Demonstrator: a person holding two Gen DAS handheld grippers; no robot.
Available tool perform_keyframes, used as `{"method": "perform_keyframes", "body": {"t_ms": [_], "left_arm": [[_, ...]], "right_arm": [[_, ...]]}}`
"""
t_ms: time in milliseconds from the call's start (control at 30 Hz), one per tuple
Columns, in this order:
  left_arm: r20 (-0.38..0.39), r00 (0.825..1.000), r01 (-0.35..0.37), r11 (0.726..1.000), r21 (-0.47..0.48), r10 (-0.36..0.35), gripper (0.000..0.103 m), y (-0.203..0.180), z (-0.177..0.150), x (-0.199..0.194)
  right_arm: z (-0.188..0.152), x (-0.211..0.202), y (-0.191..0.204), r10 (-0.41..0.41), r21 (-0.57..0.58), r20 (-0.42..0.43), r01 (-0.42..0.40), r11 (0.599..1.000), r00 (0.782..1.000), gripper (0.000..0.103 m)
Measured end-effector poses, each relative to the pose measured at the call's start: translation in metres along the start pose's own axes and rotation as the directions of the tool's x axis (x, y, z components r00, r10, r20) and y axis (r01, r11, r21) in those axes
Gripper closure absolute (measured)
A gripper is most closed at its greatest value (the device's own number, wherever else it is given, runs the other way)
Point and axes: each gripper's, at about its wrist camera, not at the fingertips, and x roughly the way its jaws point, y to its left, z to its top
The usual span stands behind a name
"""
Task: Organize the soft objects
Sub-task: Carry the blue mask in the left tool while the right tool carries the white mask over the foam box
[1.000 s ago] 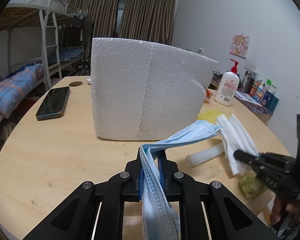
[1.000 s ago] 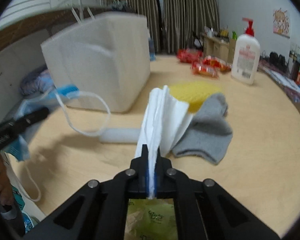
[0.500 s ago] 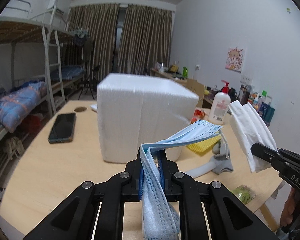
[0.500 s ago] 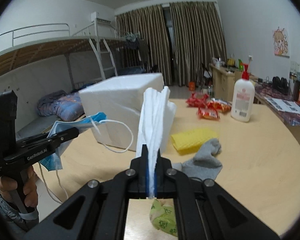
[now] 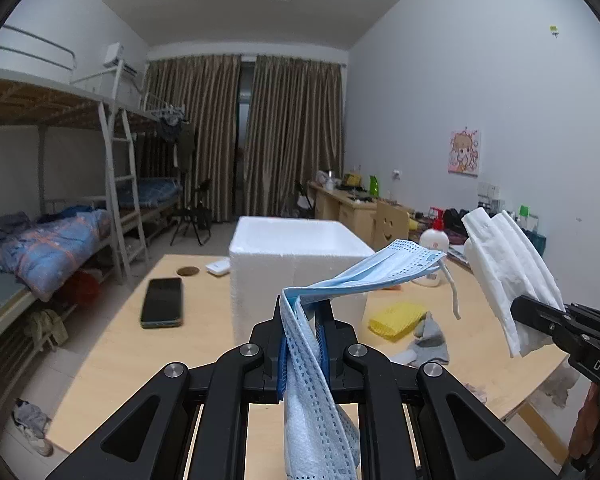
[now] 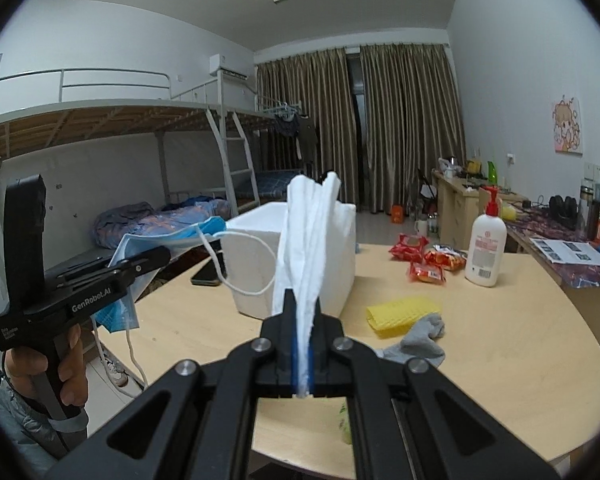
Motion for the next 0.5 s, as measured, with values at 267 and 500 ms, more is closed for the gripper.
{"method": "perform_keyframes", "body": {"t_ms": [267, 500], "left_arm": [[0.055, 0.998, -0.031, 0.999, 0.022, 0.029, 0.09, 0.0, 0.005, -0.034], [0.078, 0.996, -0.046, 0.999, 0.02, 0.044, 0.09, 0.005, 0.012, -0.04]], "right_arm": [[0.001, -0.009, 0.008, 0.029, -0.011, 0.034, -0.029, 1.0, 0.999, 0.098], [0.007, -0.008, 0.009, 0.043, -0.022, 0.054, -0.042, 0.999, 0.998, 0.098]]}}
